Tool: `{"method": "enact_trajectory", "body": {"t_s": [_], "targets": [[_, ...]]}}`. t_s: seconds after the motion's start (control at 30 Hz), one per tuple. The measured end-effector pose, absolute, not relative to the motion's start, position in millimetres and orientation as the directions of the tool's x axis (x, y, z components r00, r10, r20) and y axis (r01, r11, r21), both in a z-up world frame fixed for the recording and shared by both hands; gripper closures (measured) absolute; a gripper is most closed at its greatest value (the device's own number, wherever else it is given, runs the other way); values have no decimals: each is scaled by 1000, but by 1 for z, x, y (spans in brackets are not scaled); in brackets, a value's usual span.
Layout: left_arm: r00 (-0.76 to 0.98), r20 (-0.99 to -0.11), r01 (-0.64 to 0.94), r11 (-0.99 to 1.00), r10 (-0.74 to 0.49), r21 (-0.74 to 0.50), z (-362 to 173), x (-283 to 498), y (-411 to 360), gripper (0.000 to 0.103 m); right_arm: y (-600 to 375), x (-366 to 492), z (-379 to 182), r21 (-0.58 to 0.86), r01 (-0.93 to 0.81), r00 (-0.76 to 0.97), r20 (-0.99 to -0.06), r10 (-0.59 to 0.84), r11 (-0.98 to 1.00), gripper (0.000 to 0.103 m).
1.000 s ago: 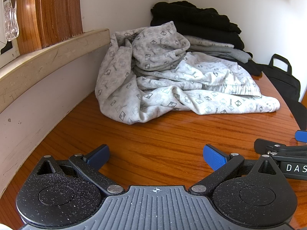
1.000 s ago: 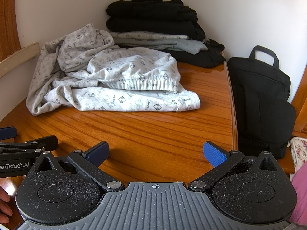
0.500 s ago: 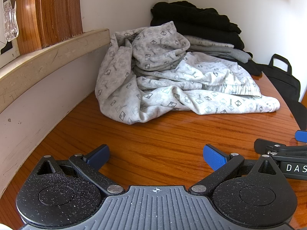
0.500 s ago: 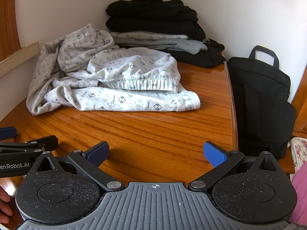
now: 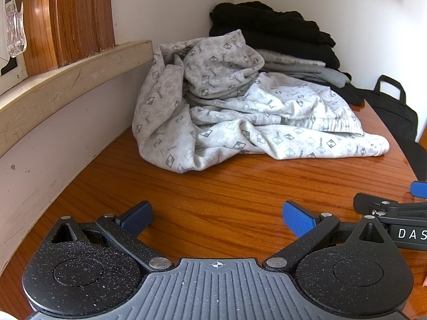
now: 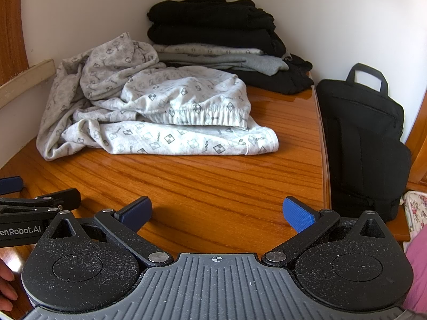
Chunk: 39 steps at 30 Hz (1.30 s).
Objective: Fold clothes
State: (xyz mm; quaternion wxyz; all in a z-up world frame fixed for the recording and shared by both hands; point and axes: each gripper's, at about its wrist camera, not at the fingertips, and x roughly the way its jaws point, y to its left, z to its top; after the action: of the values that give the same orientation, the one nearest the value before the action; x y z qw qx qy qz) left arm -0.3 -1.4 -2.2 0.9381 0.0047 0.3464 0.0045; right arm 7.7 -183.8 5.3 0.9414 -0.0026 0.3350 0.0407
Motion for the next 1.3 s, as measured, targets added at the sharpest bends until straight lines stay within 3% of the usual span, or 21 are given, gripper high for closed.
{"method": "enact_trajectory", "body": {"t_s": [1.3], "targets": [[760,-650,-6,1000,12,11,-13,-1,-9,0,-183,8,6,21,-79,773,-630,75,997,0]]}}
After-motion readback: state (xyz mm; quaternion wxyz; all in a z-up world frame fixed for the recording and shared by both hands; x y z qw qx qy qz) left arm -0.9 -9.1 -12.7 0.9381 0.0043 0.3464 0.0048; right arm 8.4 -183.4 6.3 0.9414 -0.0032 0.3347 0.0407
